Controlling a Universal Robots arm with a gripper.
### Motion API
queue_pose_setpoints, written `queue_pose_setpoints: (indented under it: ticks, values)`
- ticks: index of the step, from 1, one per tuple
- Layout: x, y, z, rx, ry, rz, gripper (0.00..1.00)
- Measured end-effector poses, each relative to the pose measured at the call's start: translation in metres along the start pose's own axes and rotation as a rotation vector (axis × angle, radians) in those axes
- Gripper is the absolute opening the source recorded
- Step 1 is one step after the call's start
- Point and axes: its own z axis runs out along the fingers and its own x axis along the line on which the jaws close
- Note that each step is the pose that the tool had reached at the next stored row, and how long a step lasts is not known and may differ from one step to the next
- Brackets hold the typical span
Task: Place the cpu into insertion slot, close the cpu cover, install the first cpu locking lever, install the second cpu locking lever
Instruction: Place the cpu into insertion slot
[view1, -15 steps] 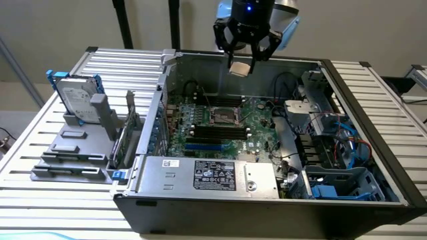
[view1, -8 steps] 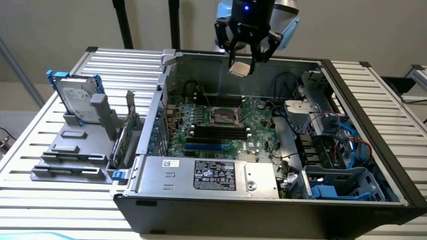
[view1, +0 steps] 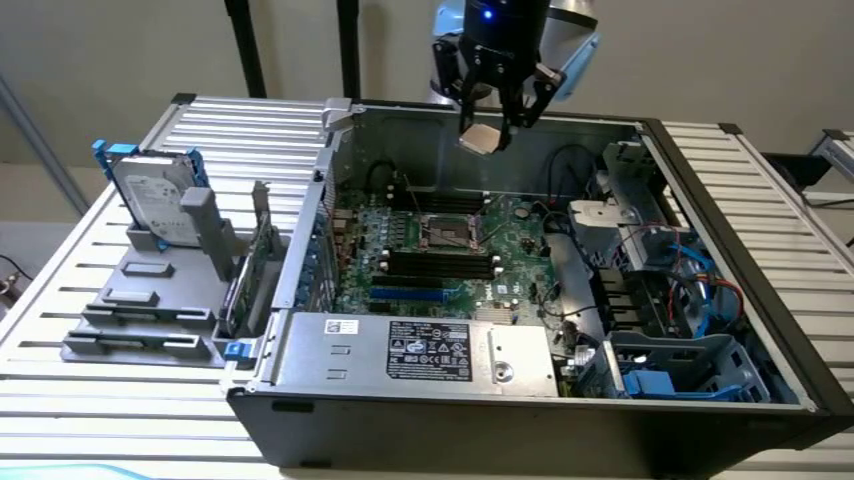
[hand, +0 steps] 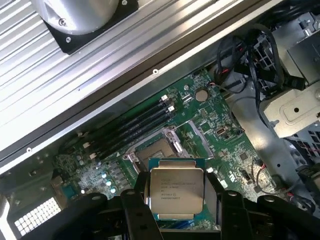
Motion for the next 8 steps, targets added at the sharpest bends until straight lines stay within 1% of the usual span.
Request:
queue_pose_setpoints:
  ticks: [8]
  values:
    - [0.0000,0.0000,0.0001,-0.0029,-0.0129,0.144,0.54]
